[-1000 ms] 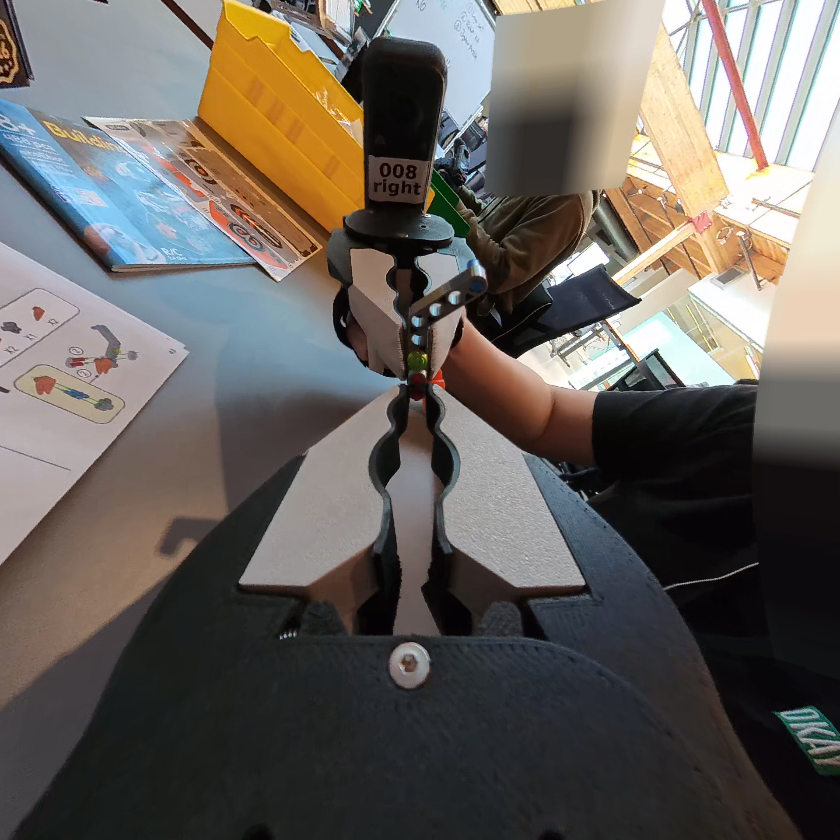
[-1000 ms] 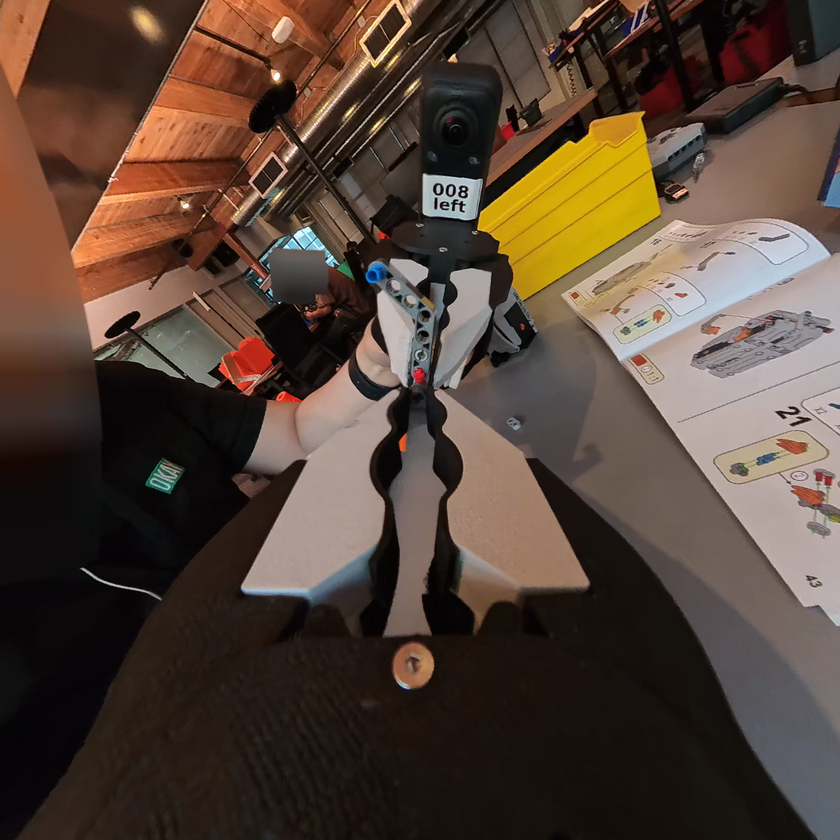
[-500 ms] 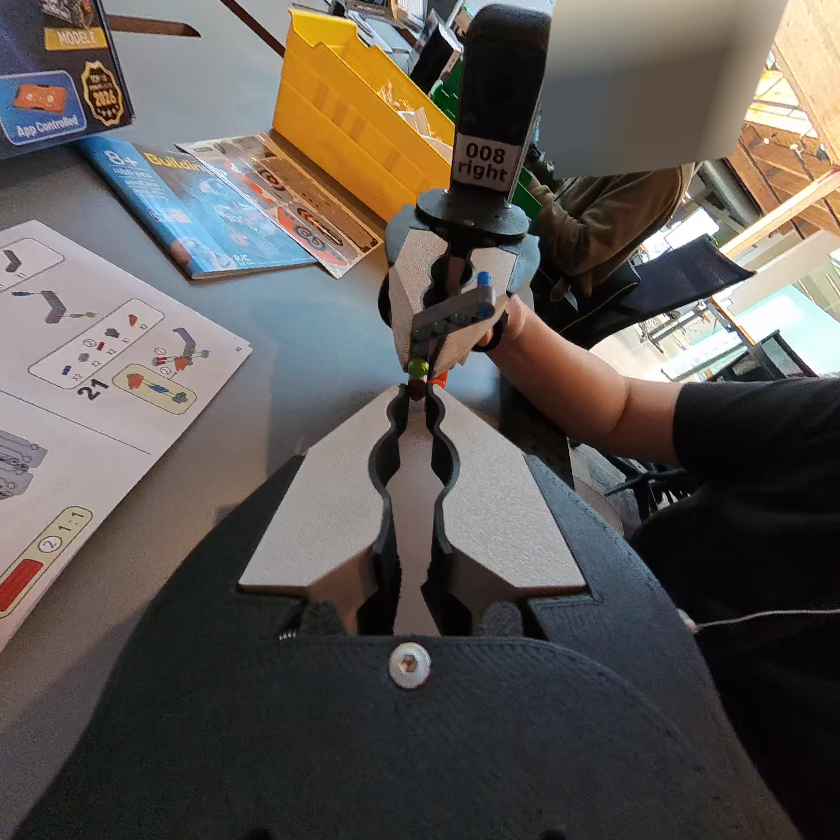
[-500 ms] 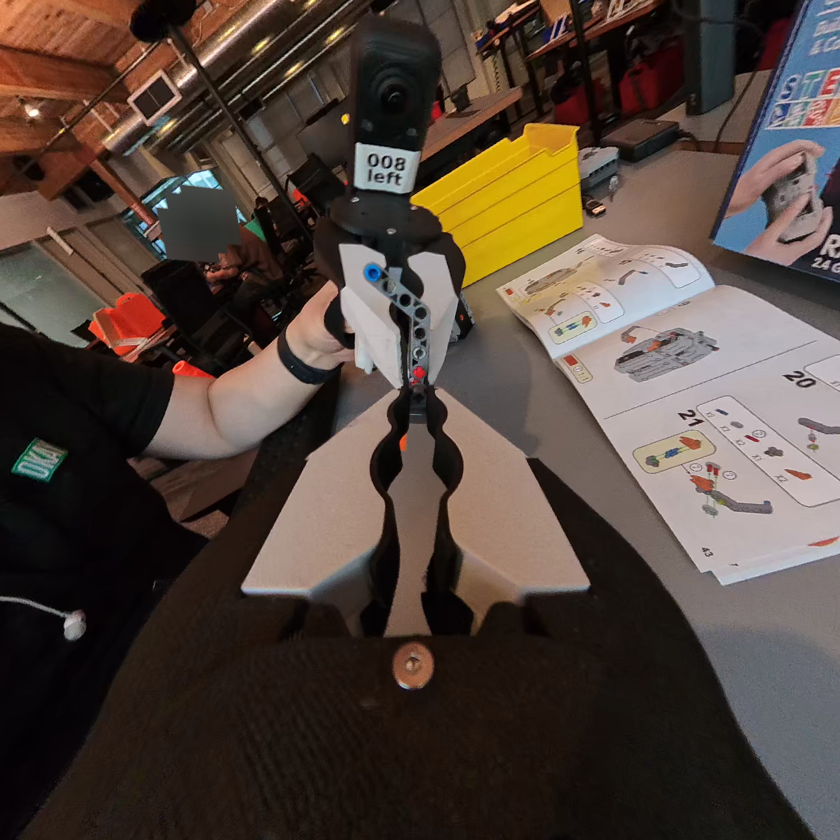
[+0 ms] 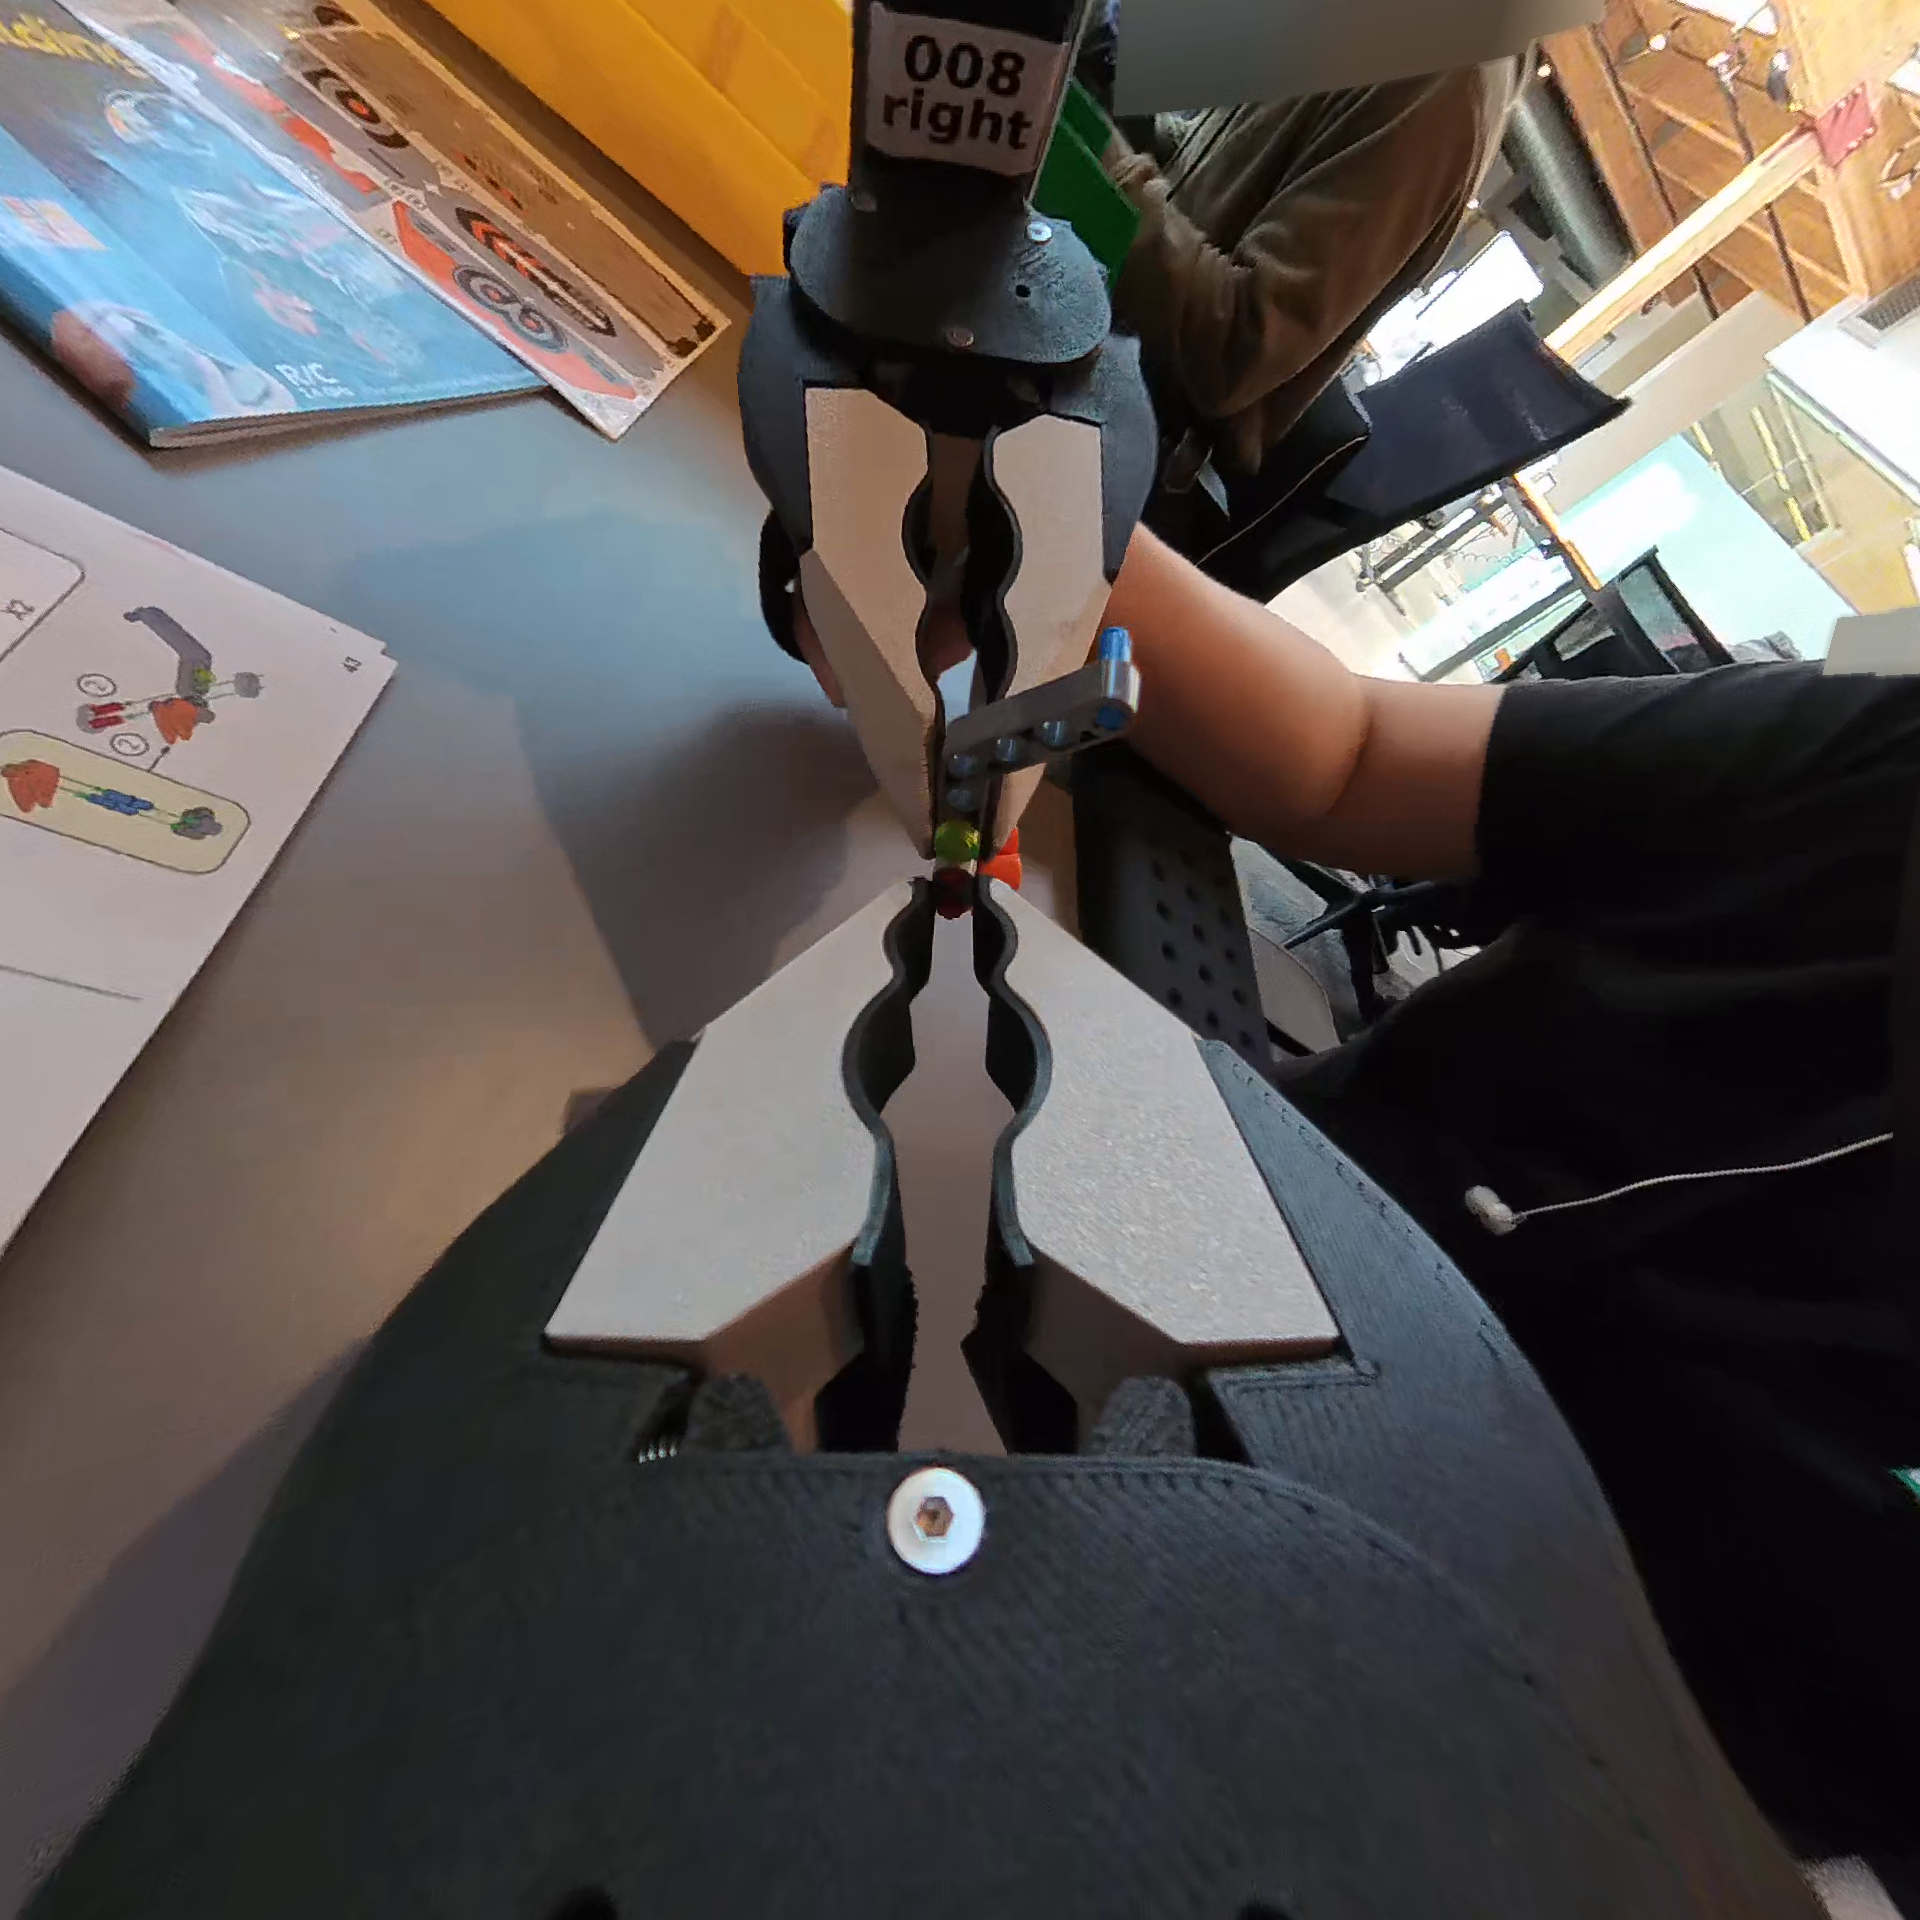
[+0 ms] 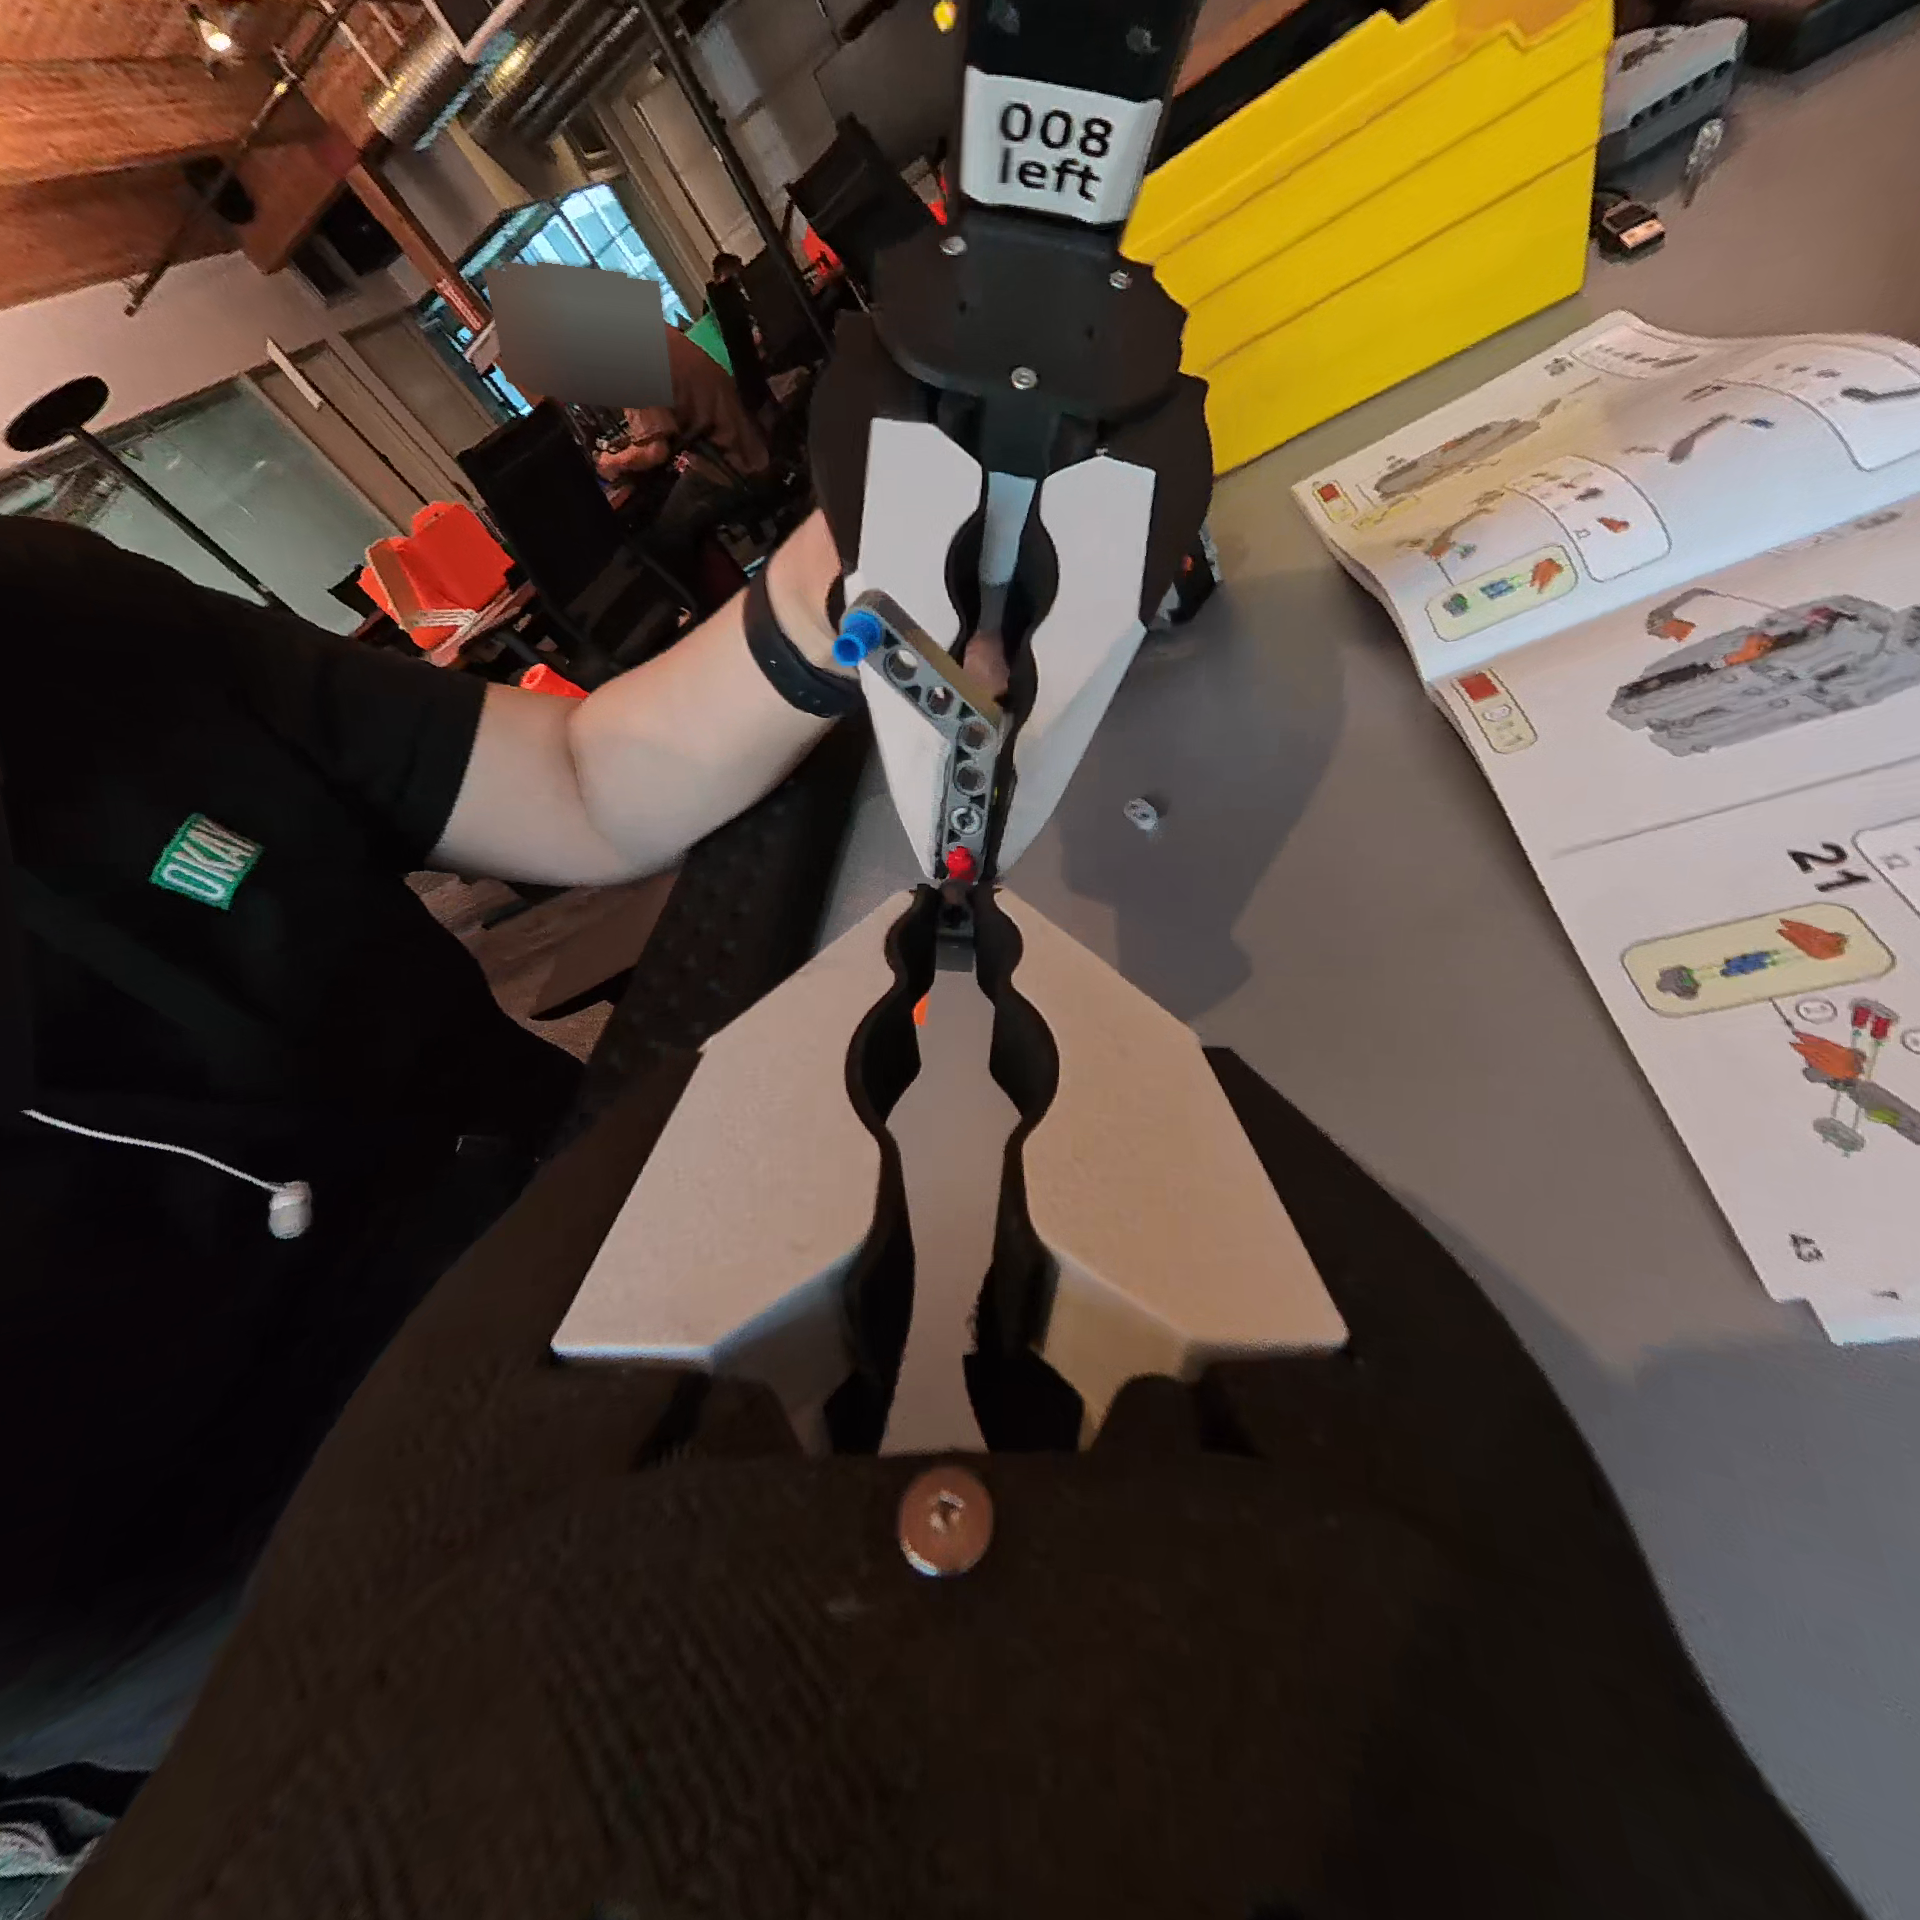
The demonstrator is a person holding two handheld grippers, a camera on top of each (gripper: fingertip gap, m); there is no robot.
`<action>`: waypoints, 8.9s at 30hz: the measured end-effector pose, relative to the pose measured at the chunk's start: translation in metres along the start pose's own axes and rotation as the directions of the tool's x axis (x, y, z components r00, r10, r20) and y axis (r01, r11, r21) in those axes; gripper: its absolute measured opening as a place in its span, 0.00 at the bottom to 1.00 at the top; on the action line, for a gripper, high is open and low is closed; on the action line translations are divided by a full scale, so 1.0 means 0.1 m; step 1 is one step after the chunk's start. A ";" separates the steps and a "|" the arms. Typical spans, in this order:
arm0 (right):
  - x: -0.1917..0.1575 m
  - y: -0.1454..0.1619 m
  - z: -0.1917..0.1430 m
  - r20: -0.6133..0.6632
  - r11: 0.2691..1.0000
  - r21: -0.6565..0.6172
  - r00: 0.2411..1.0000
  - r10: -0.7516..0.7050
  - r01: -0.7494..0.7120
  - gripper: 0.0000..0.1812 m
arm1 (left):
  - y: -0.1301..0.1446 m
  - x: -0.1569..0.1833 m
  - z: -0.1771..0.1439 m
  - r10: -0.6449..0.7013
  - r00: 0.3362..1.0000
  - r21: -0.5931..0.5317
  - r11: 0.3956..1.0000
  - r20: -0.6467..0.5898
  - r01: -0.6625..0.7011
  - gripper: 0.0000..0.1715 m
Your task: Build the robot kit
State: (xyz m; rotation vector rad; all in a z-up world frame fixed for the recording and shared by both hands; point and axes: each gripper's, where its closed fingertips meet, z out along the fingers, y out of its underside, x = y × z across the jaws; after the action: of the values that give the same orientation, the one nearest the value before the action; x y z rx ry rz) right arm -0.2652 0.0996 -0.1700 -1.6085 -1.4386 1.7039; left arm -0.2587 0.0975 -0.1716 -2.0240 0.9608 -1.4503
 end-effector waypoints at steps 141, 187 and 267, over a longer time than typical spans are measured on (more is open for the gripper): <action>0.23 -0.01 -0.07 0.031 0.952 0.064 0.954 0.298 -0.300 0.04 | -0.01 -0.19 0.17 -0.153 0.985 0.063 0.985 -0.077 0.158 0.03; 0.20 -0.45 -0.23 -0.067 0.923 0.282 0.954 0.291 -0.262 0.04 | -0.36 -0.06 0.01 -0.072 0.991 0.250 0.963 -0.112 0.098 0.05; 0.36 0.56 -0.58 -0.538 0.659 -0.663 0.385 -0.750 0.355 0.03 | -0.44 -0.09 -0.18 -0.073 0.996 0.314 0.946 -0.044 0.083 0.03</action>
State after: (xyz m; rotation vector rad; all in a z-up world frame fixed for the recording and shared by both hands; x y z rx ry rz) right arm -0.2033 0.1306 -0.2246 -1.4544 -1.6324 0.1329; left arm -0.2660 0.1337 -0.1396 -1.8254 0.6177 -1.5699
